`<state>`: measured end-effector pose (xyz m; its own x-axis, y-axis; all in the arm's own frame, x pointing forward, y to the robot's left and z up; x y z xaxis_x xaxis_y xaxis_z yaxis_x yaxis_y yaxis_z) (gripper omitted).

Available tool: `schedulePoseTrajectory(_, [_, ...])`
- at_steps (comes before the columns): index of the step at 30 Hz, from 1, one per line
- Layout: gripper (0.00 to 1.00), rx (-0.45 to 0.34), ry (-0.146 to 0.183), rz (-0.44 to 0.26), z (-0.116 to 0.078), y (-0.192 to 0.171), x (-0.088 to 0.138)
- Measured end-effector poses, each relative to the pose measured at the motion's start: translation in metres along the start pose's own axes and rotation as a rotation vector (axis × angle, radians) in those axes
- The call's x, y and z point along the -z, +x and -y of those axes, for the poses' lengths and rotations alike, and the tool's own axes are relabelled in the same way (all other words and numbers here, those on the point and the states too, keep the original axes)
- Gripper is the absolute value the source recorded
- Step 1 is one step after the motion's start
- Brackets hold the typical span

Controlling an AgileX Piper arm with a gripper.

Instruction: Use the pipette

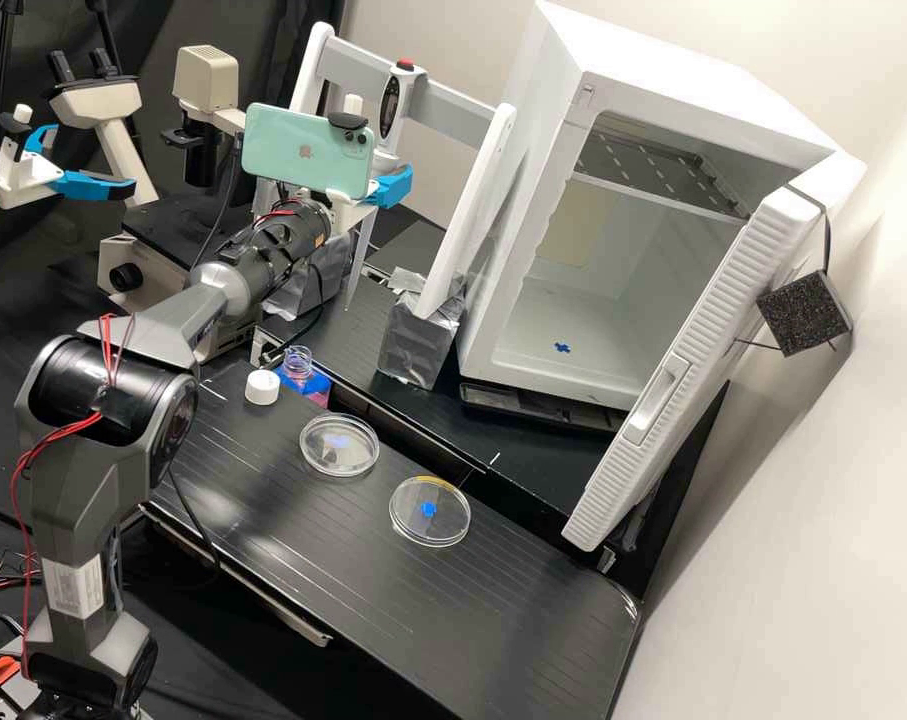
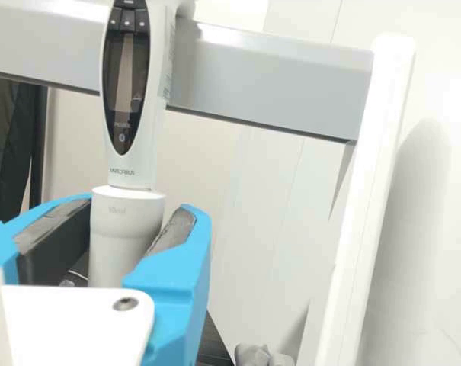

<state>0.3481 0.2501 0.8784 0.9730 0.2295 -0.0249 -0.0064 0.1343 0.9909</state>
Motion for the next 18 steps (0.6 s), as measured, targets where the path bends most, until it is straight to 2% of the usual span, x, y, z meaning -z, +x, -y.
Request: schedulePoseTrajectory(18, [0.00, 0.016, -0.003, -0.016, -0.0026, -0.0050, 0.0054])
